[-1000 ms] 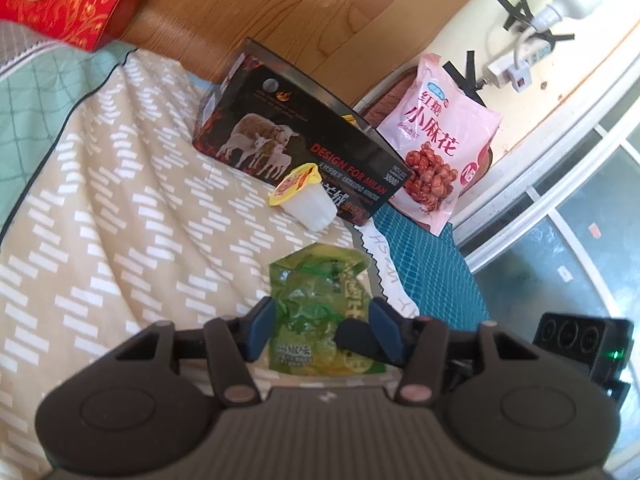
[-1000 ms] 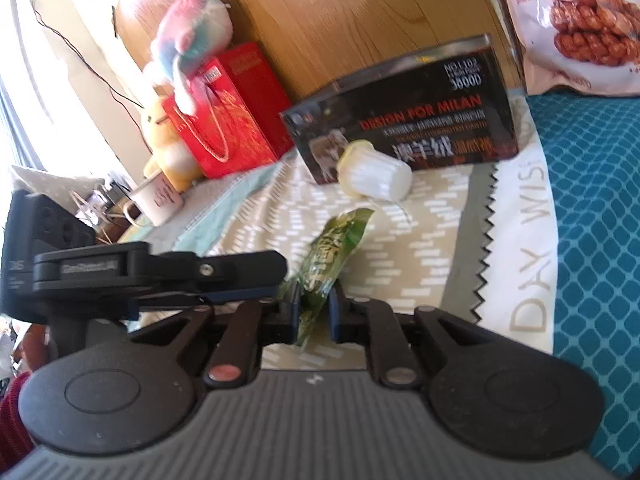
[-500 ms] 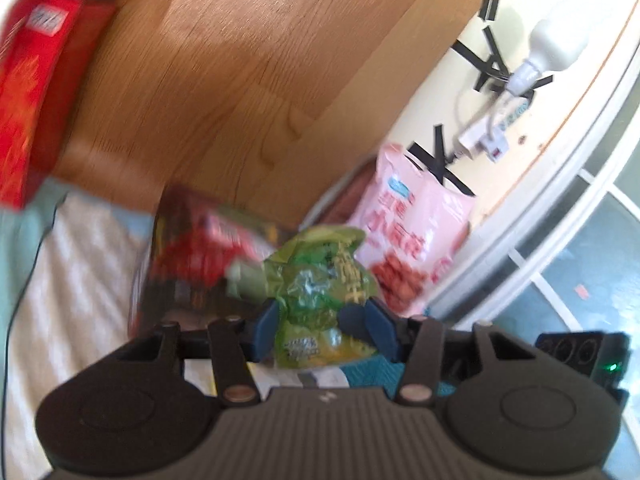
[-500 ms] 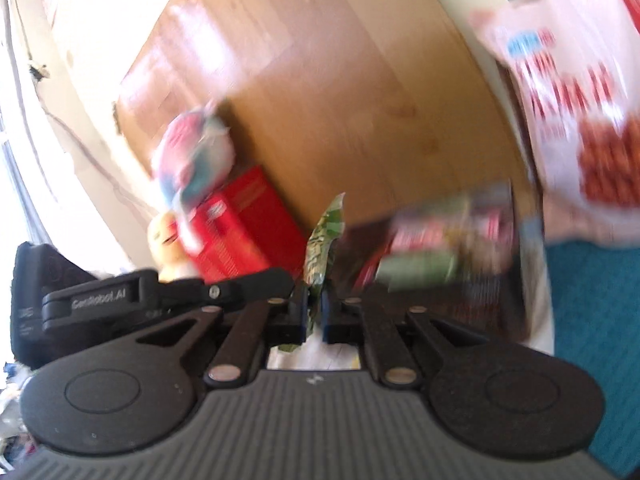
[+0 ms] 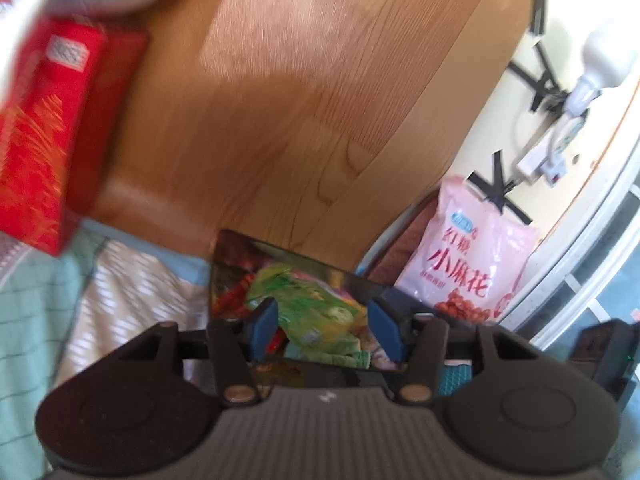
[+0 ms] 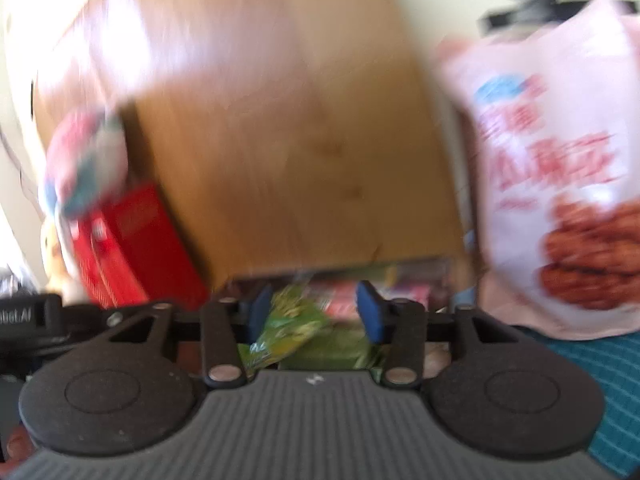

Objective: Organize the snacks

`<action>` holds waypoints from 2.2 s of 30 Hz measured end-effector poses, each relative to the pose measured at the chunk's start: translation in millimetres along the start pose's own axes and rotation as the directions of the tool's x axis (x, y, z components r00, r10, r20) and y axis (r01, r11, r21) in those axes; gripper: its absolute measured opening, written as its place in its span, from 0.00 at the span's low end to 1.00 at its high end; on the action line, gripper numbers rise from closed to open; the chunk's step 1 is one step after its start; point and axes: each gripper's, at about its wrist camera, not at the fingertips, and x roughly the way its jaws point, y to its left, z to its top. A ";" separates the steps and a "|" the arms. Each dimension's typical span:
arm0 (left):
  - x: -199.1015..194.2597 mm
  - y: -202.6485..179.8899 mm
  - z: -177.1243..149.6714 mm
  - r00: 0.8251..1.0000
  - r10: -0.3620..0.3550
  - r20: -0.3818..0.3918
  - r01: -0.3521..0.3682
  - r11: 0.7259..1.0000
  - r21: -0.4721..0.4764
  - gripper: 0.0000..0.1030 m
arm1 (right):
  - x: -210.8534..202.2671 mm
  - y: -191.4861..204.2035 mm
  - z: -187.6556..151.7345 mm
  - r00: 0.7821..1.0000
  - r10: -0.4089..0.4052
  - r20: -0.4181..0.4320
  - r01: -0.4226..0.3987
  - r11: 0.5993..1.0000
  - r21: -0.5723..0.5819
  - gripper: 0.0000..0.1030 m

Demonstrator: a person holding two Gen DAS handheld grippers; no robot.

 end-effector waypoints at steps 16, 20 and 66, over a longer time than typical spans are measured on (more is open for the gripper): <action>34.7 -6.9 -59.5 0.973 0.089 -0.213 -0.057 0.987 0.154 0.31 | -7.0 29.7 -86.9 0.946 0.041 -0.320 -0.144 0.941 -0.306 0.50; 26.8 -3.4 -64.5 0.973 0.053 -0.224 -0.024 0.991 0.128 0.31 | -6.9 34.3 -91.2 0.950 0.011 -0.311 -0.124 0.930 -0.346 0.40; -84.6 -33.2 -150.2 0.937 0.333 0.104 -0.349 0.896 0.276 0.53 | -133.0 40.5 -141.1 0.984 -0.179 0.010 0.179 0.983 -0.048 0.67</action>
